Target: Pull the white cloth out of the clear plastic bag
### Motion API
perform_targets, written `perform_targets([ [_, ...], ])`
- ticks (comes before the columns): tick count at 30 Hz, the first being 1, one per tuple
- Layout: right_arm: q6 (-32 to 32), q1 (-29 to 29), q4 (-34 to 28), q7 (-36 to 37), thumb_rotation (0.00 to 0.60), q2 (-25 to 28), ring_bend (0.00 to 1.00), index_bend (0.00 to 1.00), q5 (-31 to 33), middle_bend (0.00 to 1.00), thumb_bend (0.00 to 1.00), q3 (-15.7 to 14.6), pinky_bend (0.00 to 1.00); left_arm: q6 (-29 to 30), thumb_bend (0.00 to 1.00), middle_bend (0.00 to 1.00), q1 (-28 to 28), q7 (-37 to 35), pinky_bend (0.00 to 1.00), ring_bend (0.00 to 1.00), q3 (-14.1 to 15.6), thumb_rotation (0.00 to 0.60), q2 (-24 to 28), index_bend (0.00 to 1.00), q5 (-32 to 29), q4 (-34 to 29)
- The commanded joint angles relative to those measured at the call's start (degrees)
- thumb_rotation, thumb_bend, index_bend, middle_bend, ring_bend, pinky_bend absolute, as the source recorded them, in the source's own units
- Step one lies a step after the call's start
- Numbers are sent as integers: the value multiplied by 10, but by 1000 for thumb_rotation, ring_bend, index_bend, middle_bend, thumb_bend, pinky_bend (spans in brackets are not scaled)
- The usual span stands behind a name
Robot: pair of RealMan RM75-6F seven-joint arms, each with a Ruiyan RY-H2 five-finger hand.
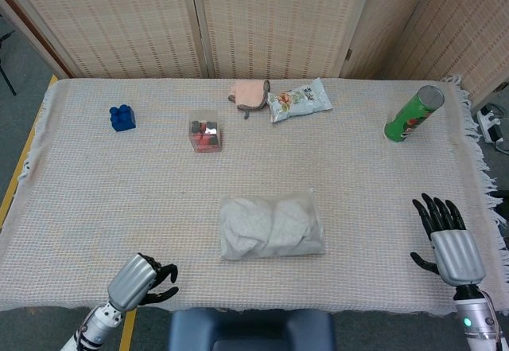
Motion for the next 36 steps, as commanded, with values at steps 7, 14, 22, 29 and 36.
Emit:
perform_targets([
  [7, -12, 5, 5, -5, 600, -3, 0, 0, 13, 0, 94, 4, 0, -53, 293, 1000, -30, 32, 1000, 1000, -20, 600, -61, 496, -54, 20],
  [14, -17, 7, 5, -11, 600, -6, 0, 0, 21, 0, 94, 5, 0, -58, 297, 1000, -42, 27, 1000, 1000, -23, 600, -89, 471, -68, 46],
  [22, -20, 9, 7, -21, 600, -10, 0, 0, 25, 0, 93, 5, 0, -47, 286, 1000, -60, 9, 1000, 1000, -35, 600, -153, 484, -77, 121],
  [29, -26, 12, 9, -24, 600, -12, 0, 0, 35, 0, 93, 9, 0, -28, 265, 1000, -75, -12, 1000, 1000, -38, 600, -219, 501, -76, 182],
  [36, -19, 9, 6, -15, 600, -6, 0, 0, 37, 0, 94, 11, 0, -26, 262, 1000, -91, -19, 1000, 1000, -33, 600, -279, 500, -75, 236],
])
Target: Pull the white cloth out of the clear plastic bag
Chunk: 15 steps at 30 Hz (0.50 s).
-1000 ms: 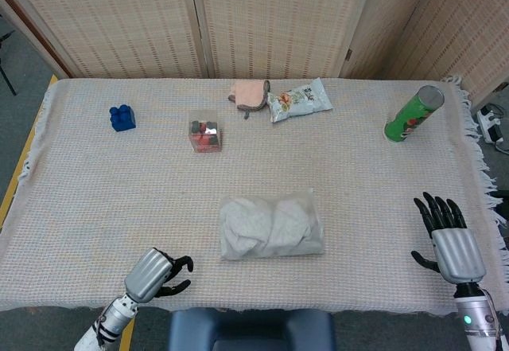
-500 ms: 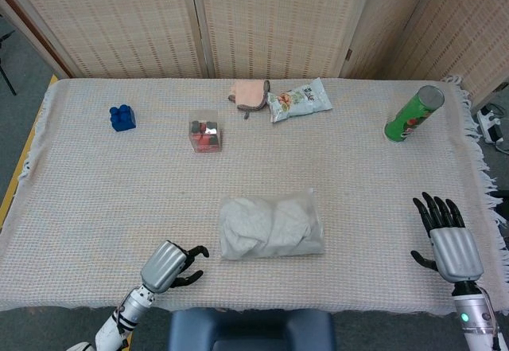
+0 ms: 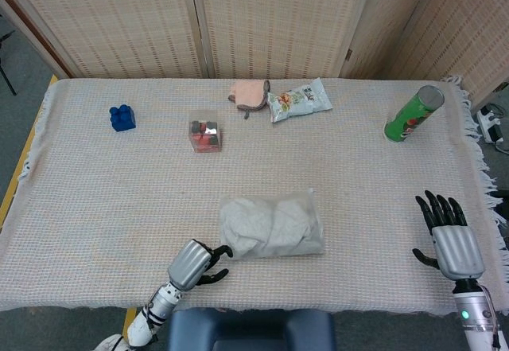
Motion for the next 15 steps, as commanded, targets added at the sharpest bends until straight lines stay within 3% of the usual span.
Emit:
perform_targets([
  [1, 2, -1, -1, 4, 600, 3, 0, 0, 0, 0, 94, 1, 0, -1, 263, 1000, -11, -4, 1000, 1000, 1, 600, -27, 501, -2, 29],
  [15, -3, 0, -6, 22, 600, 16, 0, 0, 3, 0, 93, 0, 0, 10, 263, 1000, -32, -29, 1000, 1000, -9, 600, -83, 494, -29, 153],
])
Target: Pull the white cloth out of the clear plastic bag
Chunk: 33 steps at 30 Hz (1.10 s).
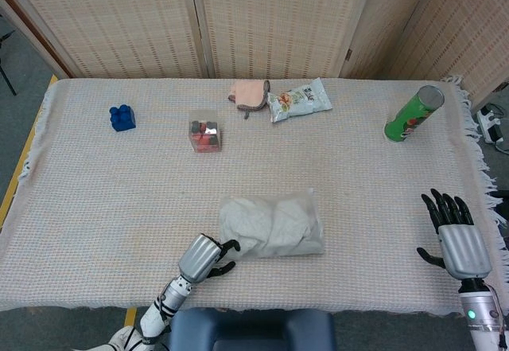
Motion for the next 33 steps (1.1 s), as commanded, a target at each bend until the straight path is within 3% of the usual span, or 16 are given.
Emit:
perform_targets([
  [1, 0, 0, -1, 0, 600, 1, 0, 0, -2, 0, 94, -1, 0, 7, 263, 1000, -3, -8, 1000, 1000, 2, 600, -8, 493, -5, 19],
  [13, -7, 2, -9, 4, 600, 7, 0, 0, -9, 0, 92, -9, 0, 30, 271, 1000, -1, -19, 1000, 1000, 17, 600, -13, 507, -12, 55],
  [28, -15, 5, -14, 3, 600, 10, 0, 0, -15, 0, 94, -16, 0, 43, 514, 1000, 0, -38, 1000, 1000, 32, 600, -21, 614, -17, 94],
  [33, -16, 5, -16, 1, 600, 11, 0, 0, -17, 0, 93, -18, 0, 45, 538, 1000, -3, -41, 1000, 1000, 31, 600, -25, 648, -21, 103],
])
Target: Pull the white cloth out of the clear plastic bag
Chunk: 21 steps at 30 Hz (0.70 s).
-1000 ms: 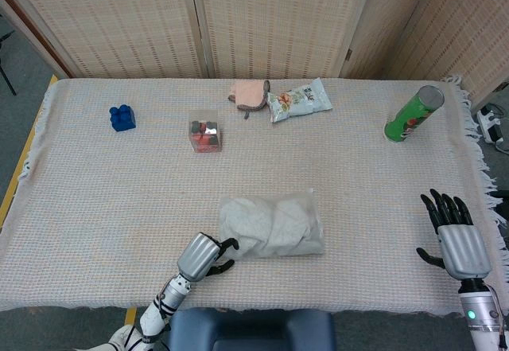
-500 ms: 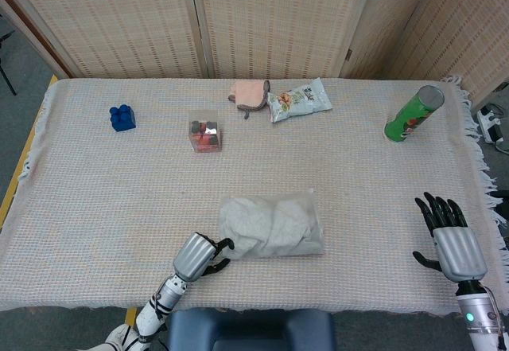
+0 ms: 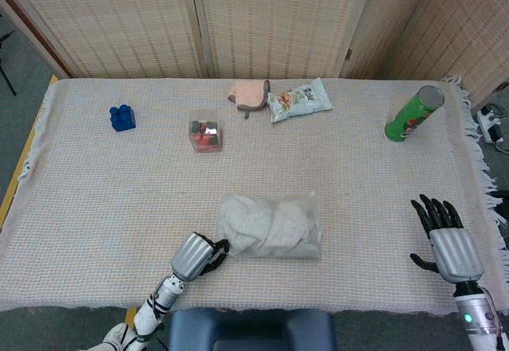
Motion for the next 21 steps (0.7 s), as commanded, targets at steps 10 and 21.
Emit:
perform_targets([
  [10, -9, 22, 42, 47, 600, -45, 0, 0, -28, 0, 94, 5, 0, 25, 534, 1000, 1, -7, 1000, 1000, 9, 600, 6, 695, 3, 4],
  [21, -100, 96, 128, 159, 600, -147, 0, 383, -42, 0, 191, 9, 0, 30, 524, 1000, 2, 13, 1000, 1000, 14, 600, 27, 696, 3, -30],
])
